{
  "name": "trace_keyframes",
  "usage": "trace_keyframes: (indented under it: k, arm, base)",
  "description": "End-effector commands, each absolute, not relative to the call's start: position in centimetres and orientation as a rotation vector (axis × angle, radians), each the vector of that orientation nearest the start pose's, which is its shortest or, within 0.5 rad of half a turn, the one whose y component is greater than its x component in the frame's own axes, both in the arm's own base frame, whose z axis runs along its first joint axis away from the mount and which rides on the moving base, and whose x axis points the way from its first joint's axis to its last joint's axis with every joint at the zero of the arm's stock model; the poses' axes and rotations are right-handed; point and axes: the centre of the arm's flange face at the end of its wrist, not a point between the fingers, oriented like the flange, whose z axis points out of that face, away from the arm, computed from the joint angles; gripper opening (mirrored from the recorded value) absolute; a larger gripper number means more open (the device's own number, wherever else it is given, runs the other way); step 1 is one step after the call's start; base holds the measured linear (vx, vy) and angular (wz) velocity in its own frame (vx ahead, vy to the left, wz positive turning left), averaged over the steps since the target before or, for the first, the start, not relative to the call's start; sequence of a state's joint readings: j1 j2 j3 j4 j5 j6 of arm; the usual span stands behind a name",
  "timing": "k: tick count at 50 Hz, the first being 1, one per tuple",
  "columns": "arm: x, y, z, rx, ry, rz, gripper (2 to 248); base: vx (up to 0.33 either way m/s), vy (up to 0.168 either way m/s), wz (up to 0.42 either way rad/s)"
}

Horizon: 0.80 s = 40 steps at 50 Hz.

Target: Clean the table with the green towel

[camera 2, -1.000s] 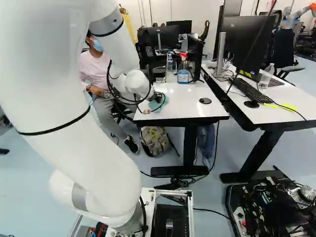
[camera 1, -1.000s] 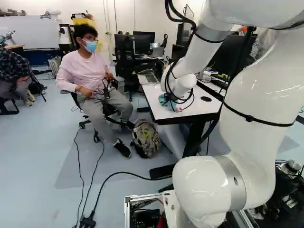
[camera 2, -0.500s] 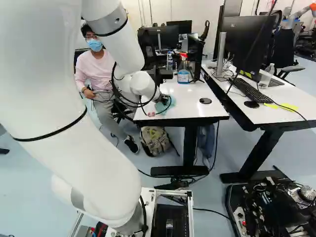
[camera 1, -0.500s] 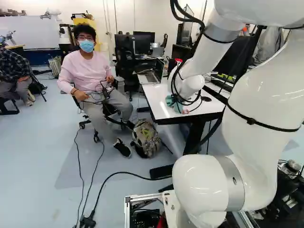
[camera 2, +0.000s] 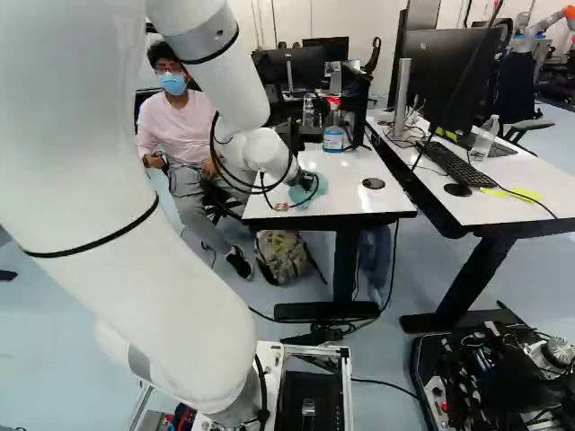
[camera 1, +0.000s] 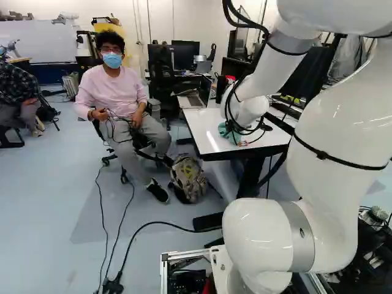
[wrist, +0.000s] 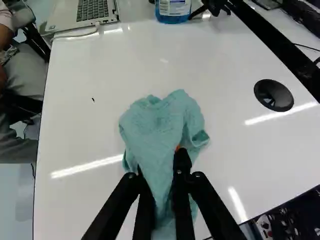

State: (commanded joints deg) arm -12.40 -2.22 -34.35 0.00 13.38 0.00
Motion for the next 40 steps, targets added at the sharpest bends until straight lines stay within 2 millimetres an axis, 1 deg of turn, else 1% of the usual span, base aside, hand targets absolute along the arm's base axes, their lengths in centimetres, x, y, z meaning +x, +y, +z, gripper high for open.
trace_keyframes:
  k: [9,24,40]
  arm:
    - [42.9,-10.2,41.9,-2.954,0.345,-1.268,42]
    - [43.9,-12.1,43.1,-2.98,0.419,-1.199,42]
    - [44.9,-14.4,44.6,-2.983,0.511,-1.173,42]
  base:
    - [0.0,0.0,0.0]
    - [0.0,0.0,0.0]
    - [0.0,0.0,0.0]
